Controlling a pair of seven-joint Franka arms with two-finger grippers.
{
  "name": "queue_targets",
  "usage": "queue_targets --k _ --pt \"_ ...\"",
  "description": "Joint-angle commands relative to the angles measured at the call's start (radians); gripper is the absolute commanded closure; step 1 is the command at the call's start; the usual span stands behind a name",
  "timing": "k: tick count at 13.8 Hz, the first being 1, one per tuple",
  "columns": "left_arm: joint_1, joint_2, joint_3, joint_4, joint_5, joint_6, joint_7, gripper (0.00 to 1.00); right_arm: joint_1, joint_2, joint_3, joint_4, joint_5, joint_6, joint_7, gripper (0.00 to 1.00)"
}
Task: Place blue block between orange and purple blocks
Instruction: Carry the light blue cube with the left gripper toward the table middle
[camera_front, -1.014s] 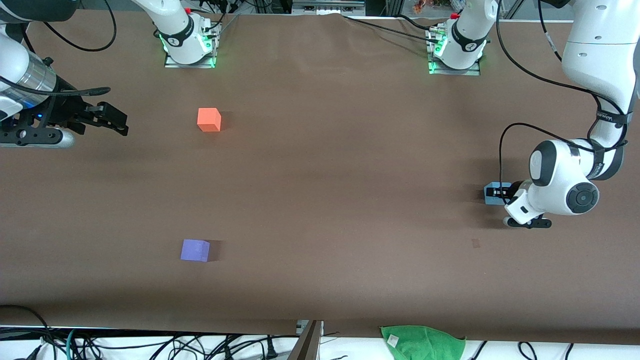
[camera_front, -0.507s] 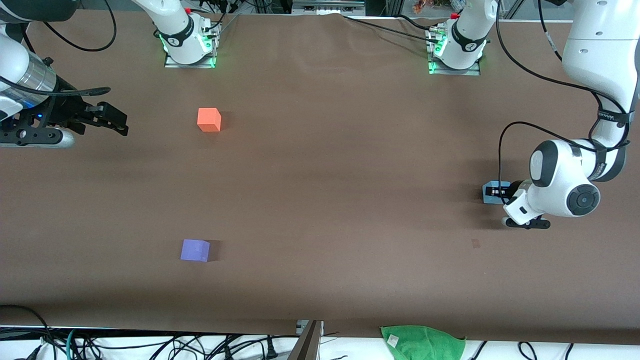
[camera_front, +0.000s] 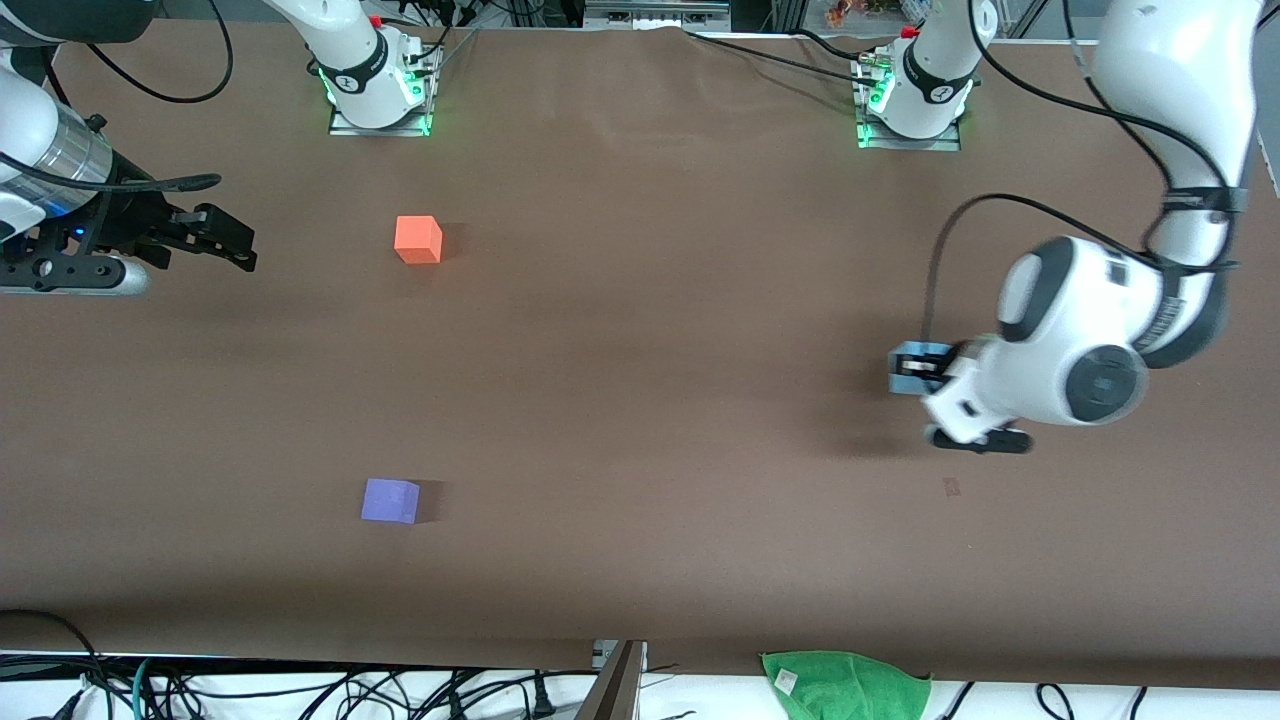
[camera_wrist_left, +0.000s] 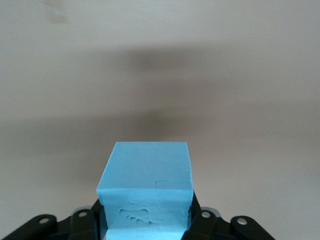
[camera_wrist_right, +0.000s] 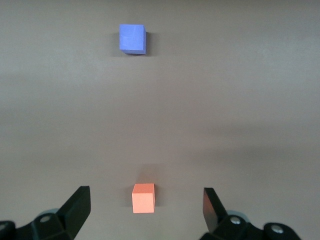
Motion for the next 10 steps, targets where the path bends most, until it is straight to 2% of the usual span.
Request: queue_targets --k 1,3,7,10 --pt "-0.095 0.021 -0.05 0.023 -0.013 -0.017 -0.126 0.84 0.001 -0.007 -0.001 0.007 0.006 -0.01 0.004 0.01" --pt "-0.203 0.063 -0.049 0.026 -0.036 0.046 -0.17 0.84 0.001 -0.007 -0.001 0.005 0.006 -0.01 0.003 0.01" --pt "-0.355 0.178 -0.038 0.084 -0.043 0.184 -0.372 0.84 0.003 -0.007 -0.001 0.01 0.006 0.001 0.003 0.01" --pt "-0.409 0.254 -0.023 0.112 -0.043 0.261 -0.427 0.85 0.003 -0.007 0.001 0.01 0.008 0.003 0.006 0.01"
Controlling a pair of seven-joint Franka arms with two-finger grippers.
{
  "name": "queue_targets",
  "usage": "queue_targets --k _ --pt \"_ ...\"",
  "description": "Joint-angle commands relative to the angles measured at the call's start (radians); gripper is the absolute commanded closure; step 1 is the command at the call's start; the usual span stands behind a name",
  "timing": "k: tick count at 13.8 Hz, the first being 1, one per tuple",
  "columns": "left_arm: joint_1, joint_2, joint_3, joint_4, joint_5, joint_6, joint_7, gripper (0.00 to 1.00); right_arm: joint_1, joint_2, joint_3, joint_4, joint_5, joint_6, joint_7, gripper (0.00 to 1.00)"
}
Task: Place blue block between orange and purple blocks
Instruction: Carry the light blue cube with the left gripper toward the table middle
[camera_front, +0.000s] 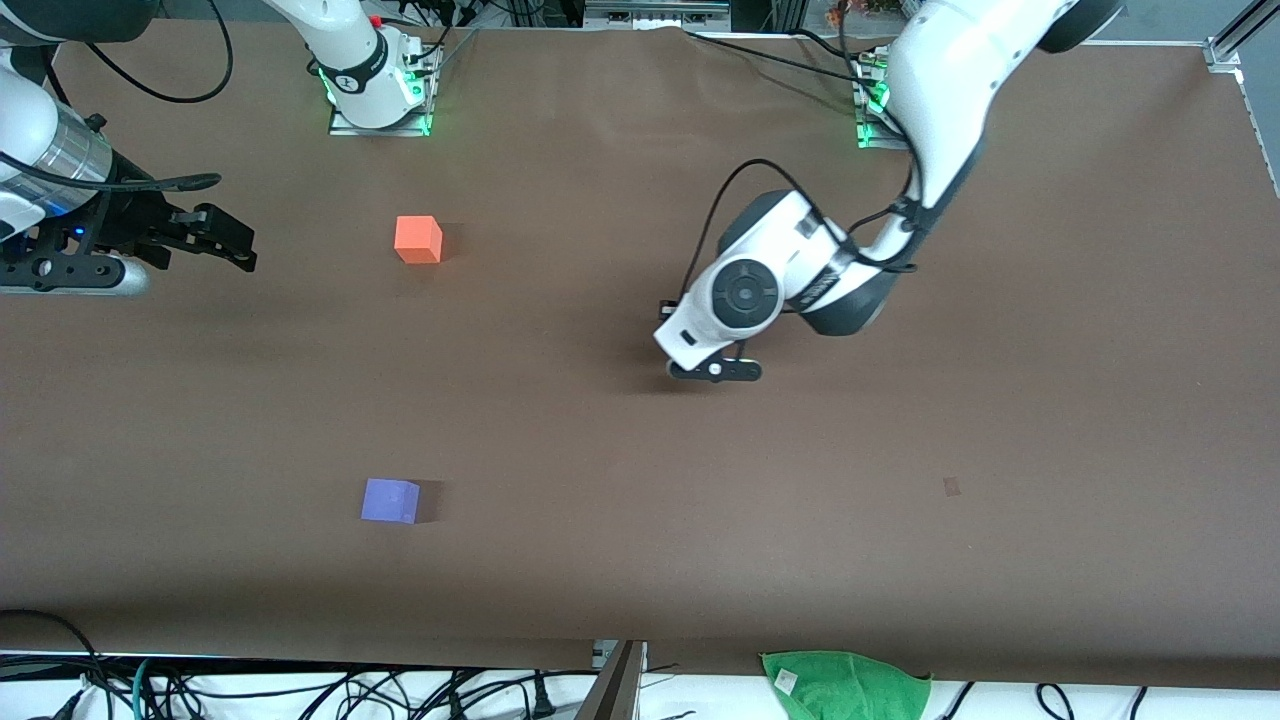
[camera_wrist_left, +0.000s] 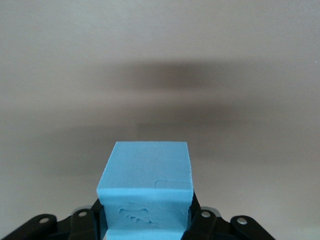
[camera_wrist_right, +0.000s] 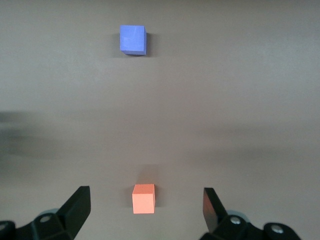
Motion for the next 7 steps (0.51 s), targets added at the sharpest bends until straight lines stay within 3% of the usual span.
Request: queue_targets --k 1,6,7 --pt "-0.049 0.075 0.02 0.062 -0.008 0.039 -0.024 0.85 0.003 -0.005 0.002 0.009 0.009 0.001 0.004 0.01" --pt "-0.081 0.128 0.025 0.062 -0.007 0.059 -0.021 0.82 0.004 0.003 0.002 0.003 0.018 0.038 -0.016 0.01" --pt "-0.083 0.129 0.025 0.062 -0.007 0.061 -0.021 0.78 0.003 0.003 0.002 0.002 0.029 0.047 -0.019 0.01"
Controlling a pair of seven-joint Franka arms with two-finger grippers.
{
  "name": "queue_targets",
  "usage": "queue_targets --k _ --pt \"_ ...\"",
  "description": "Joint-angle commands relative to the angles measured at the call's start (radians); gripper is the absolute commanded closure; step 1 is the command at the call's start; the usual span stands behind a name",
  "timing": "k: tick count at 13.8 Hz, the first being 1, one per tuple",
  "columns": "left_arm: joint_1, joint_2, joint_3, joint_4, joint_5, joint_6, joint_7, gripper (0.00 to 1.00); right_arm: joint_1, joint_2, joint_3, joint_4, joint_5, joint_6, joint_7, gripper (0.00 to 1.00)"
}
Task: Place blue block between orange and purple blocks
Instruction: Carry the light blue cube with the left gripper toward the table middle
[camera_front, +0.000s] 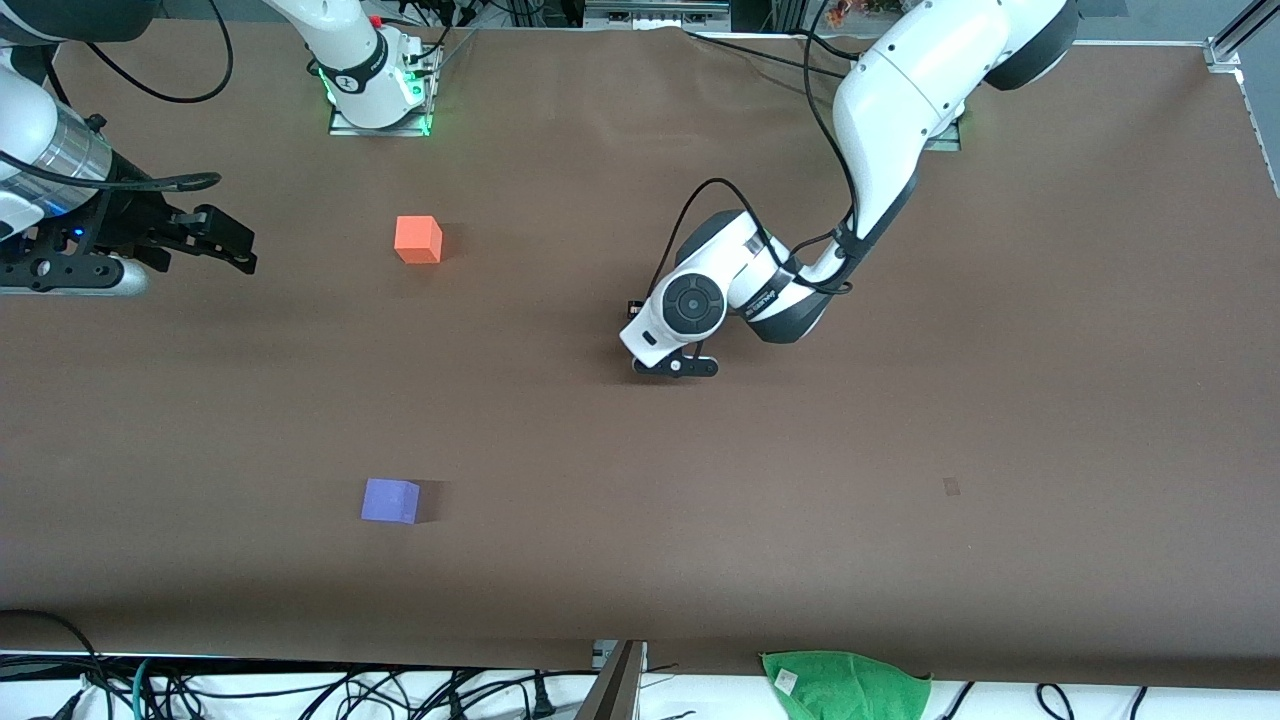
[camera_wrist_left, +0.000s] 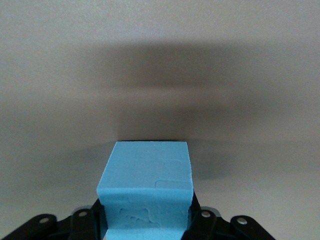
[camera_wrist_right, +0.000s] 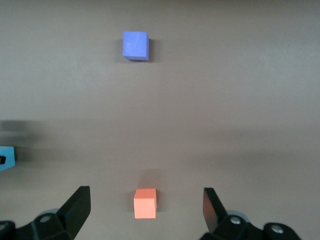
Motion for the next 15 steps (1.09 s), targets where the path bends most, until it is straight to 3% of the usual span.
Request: queue_targets --k 1,2,3,7,8,9,11,15 --pt "-0.018 0.015 0.016 0.036 -0.005 -0.008 -0.004 0.62 0.002 0.0 0.001 0.001 0.022 0.018 -0.015 0.01" --pt "-0.016 0.016 0.015 0.036 -0.005 -0.003 -0.001 0.11 0.002 0.0 0.001 0.001 0.022 0.011 -0.006 0.01" --pt "-0.011 0.015 0.015 0.036 -0.004 -0.003 0.005 0.0 0.002 0.0 0.001 0.0 0.022 0.006 -0.005 0.01" --pt "0.001 -0.031 0.007 0.038 -0.013 -0.019 -0.004 0.0 0.002 0.0 0.001 0.001 0.022 0.006 -0.008 0.01" --pt "0.001 -0.057 0.002 0.038 -0.016 -0.058 -0.01 0.0 0.004 0.014 0.001 -0.008 0.025 0.027 -0.015 0.01" --pt "0.002 -0.094 0.001 0.039 -0.019 -0.118 -0.014 0.0 0.019 0.089 0.003 0.017 0.021 0.029 -0.024 0.01" --pt "0.021 -0.193 0.004 0.039 -0.021 -0.233 -0.01 0.0 0.031 0.117 0.0 0.043 0.016 0.022 -0.023 0.01" --pt "0.152 -0.393 0.004 0.039 -0.004 -0.457 0.019 0.0 0.034 0.155 0.0 0.041 0.014 0.02 -0.023 0.01"
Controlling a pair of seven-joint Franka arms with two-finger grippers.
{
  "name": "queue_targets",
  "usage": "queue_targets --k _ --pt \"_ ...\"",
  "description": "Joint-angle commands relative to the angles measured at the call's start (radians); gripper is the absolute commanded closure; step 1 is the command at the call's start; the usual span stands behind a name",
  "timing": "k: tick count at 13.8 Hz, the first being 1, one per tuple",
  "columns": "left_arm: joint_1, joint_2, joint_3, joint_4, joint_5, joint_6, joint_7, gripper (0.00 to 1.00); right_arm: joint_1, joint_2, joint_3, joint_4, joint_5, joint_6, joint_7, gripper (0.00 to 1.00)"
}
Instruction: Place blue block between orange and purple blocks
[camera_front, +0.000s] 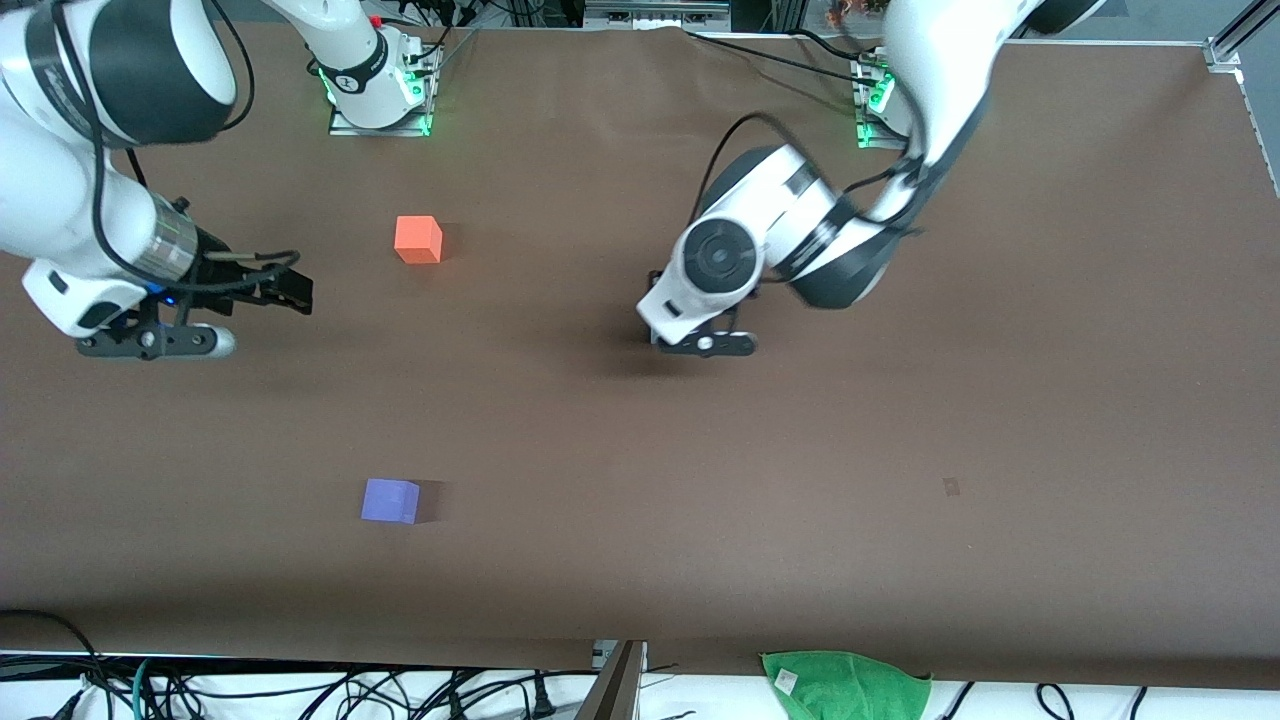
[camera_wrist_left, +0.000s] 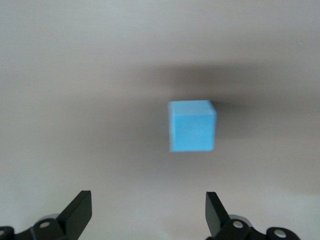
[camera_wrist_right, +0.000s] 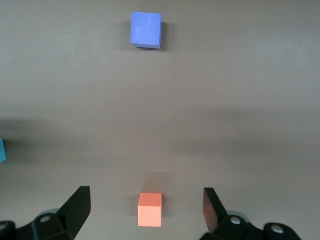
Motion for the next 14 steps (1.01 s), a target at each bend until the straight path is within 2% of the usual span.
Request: queue_targets --k 1,3,5,6,9,10,11,14 --pt "0.106 -0.159 0.004 -0.04 -0.002 -0.086 0.061 0.0 0.01 0.041 -0.002 0.03 0.003 -0.013 -0.009 0.01" --pt "0.201 -0.242 0.006 -0.04 -0.002 -0.138 0.208 0.0 0.017 0.101 0.0 0.031 0.02 -0.003 -0.015 0.01" --pt "0.305 -0.309 0.004 -0.041 -0.004 -0.199 0.352 0.0 0.042 0.115 0.047 0.031 0.039 0.013 -0.018 0.01" --pt "0.338 -0.338 0.007 -0.044 -0.004 -0.218 0.386 0.0 0.072 0.132 0.052 0.03 0.042 0.042 -0.003 0.01" --pt "0.439 -0.366 0.007 -0.041 -0.017 -0.223 0.399 0.0 0.204 0.181 0.055 0.024 0.074 0.156 0.214 0.01" --pt "0.444 -0.389 0.029 -0.053 -0.017 -0.209 0.435 0.0 0.246 0.19 0.055 0.014 0.094 0.209 0.264 0.01" --pt "0.436 -0.429 0.078 -0.085 -0.02 -0.2 0.505 0.0 0.279 0.201 0.055 0.013 0.099 0.251 0.328 0.01" --pt "0.309 -0.57 0.323 -0.295 -0.04 -0.05 0.687 0.0 0.394 0.258 0.054 0.011 0.097 0.394 0.55 0.01"
